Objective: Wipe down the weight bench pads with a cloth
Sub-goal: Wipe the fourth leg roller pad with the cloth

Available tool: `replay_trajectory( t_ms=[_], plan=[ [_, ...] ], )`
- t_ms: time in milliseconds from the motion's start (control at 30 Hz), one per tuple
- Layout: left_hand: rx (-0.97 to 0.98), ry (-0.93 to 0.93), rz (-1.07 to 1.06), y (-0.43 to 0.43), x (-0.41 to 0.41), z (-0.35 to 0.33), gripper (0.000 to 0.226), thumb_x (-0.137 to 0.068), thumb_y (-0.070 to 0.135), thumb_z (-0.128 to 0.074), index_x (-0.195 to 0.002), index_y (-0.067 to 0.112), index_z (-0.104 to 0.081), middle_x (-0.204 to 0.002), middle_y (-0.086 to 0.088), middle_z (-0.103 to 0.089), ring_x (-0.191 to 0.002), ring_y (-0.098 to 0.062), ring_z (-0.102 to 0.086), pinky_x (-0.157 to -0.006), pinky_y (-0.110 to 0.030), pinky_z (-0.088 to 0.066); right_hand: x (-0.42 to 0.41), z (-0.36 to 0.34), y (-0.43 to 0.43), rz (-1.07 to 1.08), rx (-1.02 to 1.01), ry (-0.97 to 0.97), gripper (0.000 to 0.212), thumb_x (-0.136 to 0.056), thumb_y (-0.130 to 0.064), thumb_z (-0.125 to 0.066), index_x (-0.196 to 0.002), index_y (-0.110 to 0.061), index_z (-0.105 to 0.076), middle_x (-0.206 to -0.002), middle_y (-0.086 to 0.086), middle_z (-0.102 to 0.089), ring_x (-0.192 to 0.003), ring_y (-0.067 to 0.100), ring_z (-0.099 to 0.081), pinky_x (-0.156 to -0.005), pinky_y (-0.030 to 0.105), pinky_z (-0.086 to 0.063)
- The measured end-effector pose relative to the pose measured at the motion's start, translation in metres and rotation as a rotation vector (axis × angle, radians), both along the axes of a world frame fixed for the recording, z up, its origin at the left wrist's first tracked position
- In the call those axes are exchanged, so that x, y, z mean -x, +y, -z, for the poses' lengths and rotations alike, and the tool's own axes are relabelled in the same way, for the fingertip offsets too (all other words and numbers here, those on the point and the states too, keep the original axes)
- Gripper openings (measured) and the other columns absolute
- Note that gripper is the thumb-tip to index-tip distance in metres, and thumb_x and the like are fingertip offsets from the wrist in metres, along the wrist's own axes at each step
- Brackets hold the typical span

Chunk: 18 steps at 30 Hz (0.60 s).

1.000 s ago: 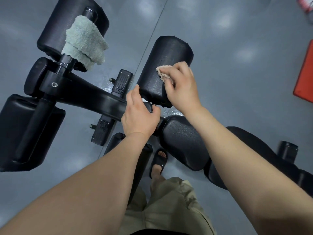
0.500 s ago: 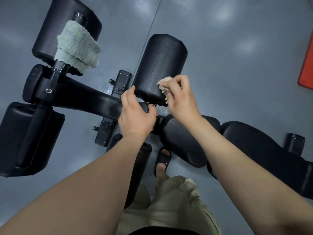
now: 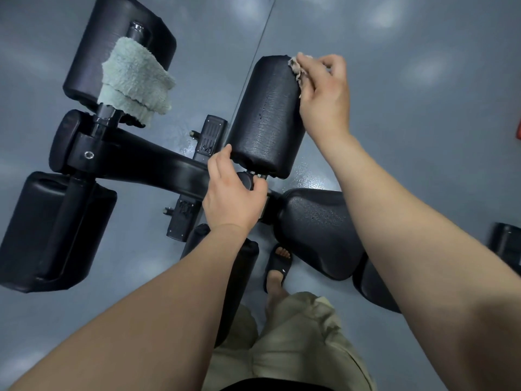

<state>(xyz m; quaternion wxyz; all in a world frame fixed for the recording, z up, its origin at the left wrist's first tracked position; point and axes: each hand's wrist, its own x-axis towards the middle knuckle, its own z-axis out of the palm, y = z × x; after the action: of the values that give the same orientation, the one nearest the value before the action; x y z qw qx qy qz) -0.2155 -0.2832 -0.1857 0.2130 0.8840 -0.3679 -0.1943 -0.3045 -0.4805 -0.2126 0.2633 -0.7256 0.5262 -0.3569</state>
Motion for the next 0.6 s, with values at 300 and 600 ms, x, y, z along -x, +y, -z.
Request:
replay_trajectory(
  t_ms=[300,600],
  plan=[
    [-0.010,0.011,0.000,0.000,0.000,0.000,0.076,-0.083,0.040,-0.065,-0.150,0.025,-0.034,-0.148,0.009,-0.037,-0.122,-0.018,-0.056,-0.085,-0.040,-0.049,0.013,0.000,0.067,-0.132,0.018,-0.022,0.037,-0.092,0.000,-0.053,-0.123,-0.012,-0.071,-0.103,0.011,-0.054,-0.107,0.030,-0.061,-0.097,0.043,-0.050],
    [-0.031,0.031,0.002,0.001,0.001,0.000,0.073,-0.082,0.044,-0.061,-0.148,0.033,-0.033,-0.154,0.009,-0.034,-0.113,-0.022,-0.062,-0.085,-0.042,-0.052,0.038,0.001,0.103,-0.331,0.025,0.103,0.041,-0.092,-0.002,-0.057,-0.130,-0.013,-0.067,-0.120,0.015,-0.051,-0.102,0.027,-0.056,-0.080,0.039,-0.054]
  ],
)
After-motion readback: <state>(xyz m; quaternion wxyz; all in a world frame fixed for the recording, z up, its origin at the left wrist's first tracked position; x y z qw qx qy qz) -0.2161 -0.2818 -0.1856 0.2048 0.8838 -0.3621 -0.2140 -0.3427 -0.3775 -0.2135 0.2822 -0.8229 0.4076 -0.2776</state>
